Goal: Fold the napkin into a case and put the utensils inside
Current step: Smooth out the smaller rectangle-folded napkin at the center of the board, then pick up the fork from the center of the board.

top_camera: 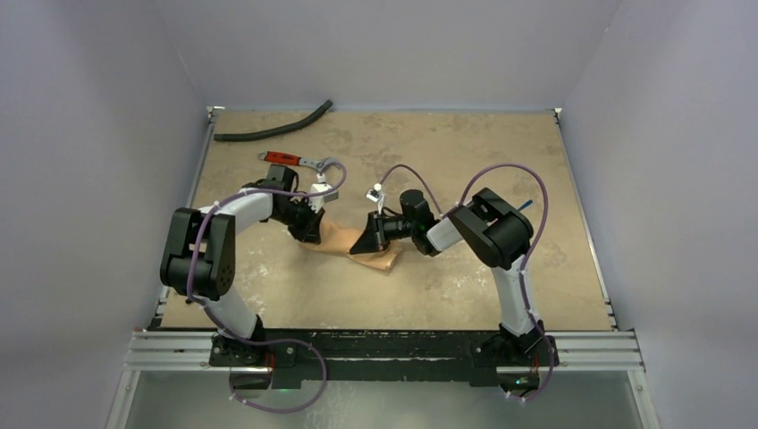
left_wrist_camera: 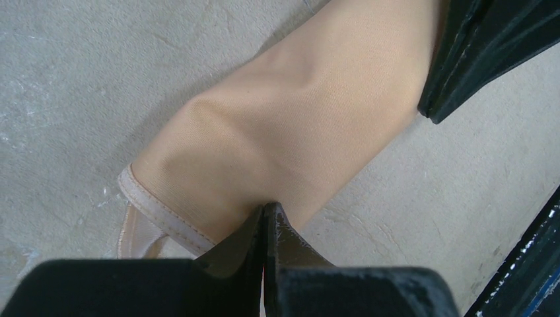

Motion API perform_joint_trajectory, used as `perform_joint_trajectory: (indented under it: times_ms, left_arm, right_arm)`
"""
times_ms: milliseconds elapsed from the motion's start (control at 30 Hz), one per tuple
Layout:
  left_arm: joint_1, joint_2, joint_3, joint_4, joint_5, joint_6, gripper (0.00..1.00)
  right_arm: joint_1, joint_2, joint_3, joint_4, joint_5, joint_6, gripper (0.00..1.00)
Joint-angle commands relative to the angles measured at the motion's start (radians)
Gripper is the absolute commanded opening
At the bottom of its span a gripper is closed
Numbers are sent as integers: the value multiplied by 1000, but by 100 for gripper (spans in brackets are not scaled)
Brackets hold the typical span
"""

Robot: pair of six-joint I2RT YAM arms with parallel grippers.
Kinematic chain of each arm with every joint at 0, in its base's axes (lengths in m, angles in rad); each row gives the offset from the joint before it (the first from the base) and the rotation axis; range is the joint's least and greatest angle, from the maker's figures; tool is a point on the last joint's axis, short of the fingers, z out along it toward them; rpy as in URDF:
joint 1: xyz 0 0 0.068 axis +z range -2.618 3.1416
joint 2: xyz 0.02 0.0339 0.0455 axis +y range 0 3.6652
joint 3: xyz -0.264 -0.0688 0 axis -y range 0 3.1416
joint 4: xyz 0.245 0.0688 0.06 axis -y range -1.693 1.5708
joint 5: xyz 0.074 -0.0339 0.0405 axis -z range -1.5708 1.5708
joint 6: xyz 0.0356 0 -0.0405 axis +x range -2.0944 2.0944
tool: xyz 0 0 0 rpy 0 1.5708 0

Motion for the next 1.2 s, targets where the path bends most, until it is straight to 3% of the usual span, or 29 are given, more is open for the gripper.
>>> perform_joint_trajectory:
  times_ms: [0,200,233,367,433,533,633,700,800,833,867,900,933,1033,1167]
  left_arm:
    - [11,-18,-18,27,-65,24,0]
    - [11,-43,-7,4,-53,9,4]
    - [10,-58,-5,1,-51,-3,17]
    - [12,-126,21,-41,-26,-45,44]
    - [12,-148,54,-83,-3,-57,65]
    - [12,-178,105,-145,41,-74,85]
    - [12,-222,144,-216,76,-77,90]
    - [12,-265,158,-245,83,-71,91]
    - [12,-332,192,-268,66,-63,93]
    - [14,-351,208,-267,56,-65,94]
    - [14,-365,228,-268,33,-64,95]
    - [13,-379,249,-268,5,-66,96]
    - [17,-389,272,-271,-18,-62,96]
    - [34,-409,297,-217,-95,-101,97]
    - [43,-419,296,-151,-168,-132,98]
  right_arm:
    - [-2,-36,9,-20,58,-47,0]
    - [13,-124,47,-176,79,-136,0]
    - [18,-153,54,-207,86,-153,0]
    - [30,-275,102,-394,130,-248,11]
    - [32,-341,122,-499,165,-302,14]
    - [30,-410,141,-653,213,-351,15]
    - [26,-488,167,-837,399,-404,14]
    - [23,-559,165,-930,600,-420,13]
    - [-13,-728,77,-964,917,-309,15]
    - [-50,-795,36,-970,1016,-246,27]
    - [-102,-856,-16,-965,1033,-190,49]
    - [-153,-910,-60,-957,1037,-150,83]
    - [-206,-949,-98,-959,1028,-127,97]
    - [-321,-961,-112,-1036,982,-145,99]
    - [-422,-928,-88,-1163,1051,-55,99]
